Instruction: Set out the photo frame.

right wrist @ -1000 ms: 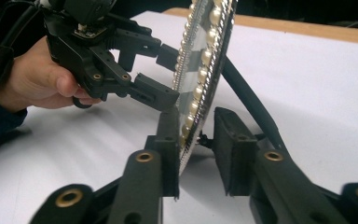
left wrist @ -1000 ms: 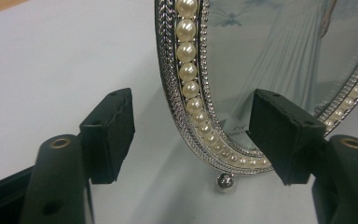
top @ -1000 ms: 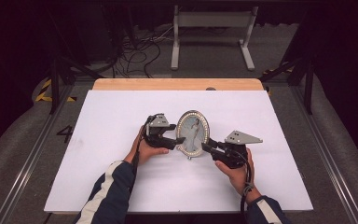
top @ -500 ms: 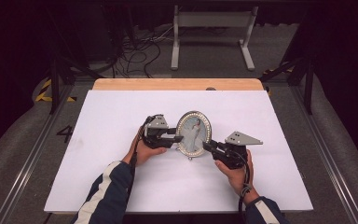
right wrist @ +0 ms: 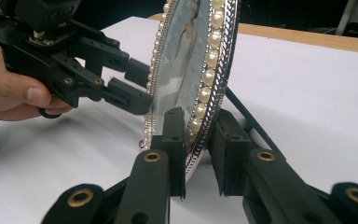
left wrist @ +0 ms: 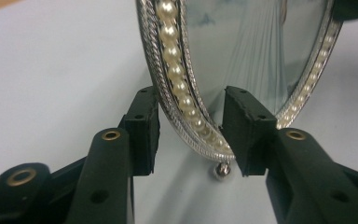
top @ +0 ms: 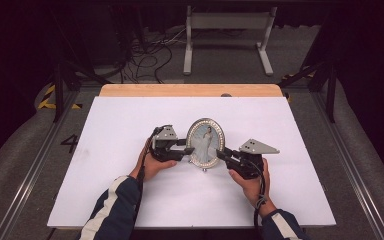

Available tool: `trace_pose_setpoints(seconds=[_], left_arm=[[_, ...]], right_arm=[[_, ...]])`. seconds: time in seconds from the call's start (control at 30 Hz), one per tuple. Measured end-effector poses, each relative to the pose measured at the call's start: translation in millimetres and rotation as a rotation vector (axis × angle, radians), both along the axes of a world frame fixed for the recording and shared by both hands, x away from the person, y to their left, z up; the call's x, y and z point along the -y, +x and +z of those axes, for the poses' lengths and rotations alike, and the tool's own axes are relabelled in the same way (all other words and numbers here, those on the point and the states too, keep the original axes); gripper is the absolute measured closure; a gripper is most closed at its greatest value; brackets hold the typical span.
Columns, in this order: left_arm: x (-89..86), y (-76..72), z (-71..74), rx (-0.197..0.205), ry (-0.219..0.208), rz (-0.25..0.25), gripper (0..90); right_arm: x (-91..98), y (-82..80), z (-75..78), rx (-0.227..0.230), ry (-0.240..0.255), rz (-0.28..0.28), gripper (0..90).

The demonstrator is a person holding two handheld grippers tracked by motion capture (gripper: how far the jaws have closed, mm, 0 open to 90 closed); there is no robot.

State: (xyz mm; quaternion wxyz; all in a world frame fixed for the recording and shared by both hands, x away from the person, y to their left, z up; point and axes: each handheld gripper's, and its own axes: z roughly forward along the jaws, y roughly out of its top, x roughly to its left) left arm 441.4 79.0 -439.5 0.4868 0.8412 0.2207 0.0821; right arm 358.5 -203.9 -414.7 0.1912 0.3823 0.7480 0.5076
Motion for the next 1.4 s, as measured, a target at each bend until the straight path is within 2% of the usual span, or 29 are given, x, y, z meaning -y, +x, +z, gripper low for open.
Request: trace_pose_setpoints(seconds=[0.13, 0.2, 0.3, 0.4, 0.57, 0.8, 0.9, 0.93, 1.07, 1.17, 1.4], left_arm=[[-2.6, 2.2, 9.7, 0.023, -0.038, 0.035, 52.3], [-3.0, 3.8, 14.5, 0.040, -0.055, 0.039, 52.9], [0.4, 3.4, 15.5, 0.053, -0.041, 0.028, 55.8], [2.2, 4.2, 13.9, 0.051, -0.031, 0.023, 60.3], [-0.7, 5.3, 12.4, 0.039, -0.038, 0.020, 68.1], [-4.8, 2.4, 12.6, 0.011, -0.052, 0.016, 69.5], [-5.2, 0.8, 14.2, 0.027, -0.039, 0.013, 69.3], [-5.2, -1.7, 16.4, 0.039, -0.022, 0.012, 69.2], [-8.0, -4.5, 17.7, 0.029, -0.012, 0.014, 69.1], [-9.6, -8.3, 18.9, 0.044, 0.016, 0.024, 68.8], [-15.0, -20.1, 18.6, 0.054, 0.027, 0.054, 70.7]], right_arm=[[-1.1, -3.9, 1.1, 0.018, -0.012, -0.015, 71.6], [-1.2, -5.9, 2.3, 0.024, -0.016, -0.019, 72.2], [0.4, -7.8, 5.0, 0.037, -0.010, -0.028, 72.5], [0.6, -8.1, 5.9, 0.046, -0.019, -0.035, 77.4], [1.6, -6.7, 5.4, 0.030, -0.001, -0.030, 78.2], [1.3, -4.2, 5.3, 0.021, 0.005, -0.032, 78.0], [1.3, -4.0, 5.3, 0.019, 0.000, -0.037, 77.5], [1.0, -2.8, 5.7, 0.012, -0.011, -0.048, 76.9], [-0.1, -0.7, 6.0, 0.009, -0.014, -0.050, 76.7], [-2.5, 1.9, 6.8, 0.011, -0.018, -0.047, 76.5], [-4.6, 10.1, 5.5, -0.003, 0.001, -0.042, 76.7]])
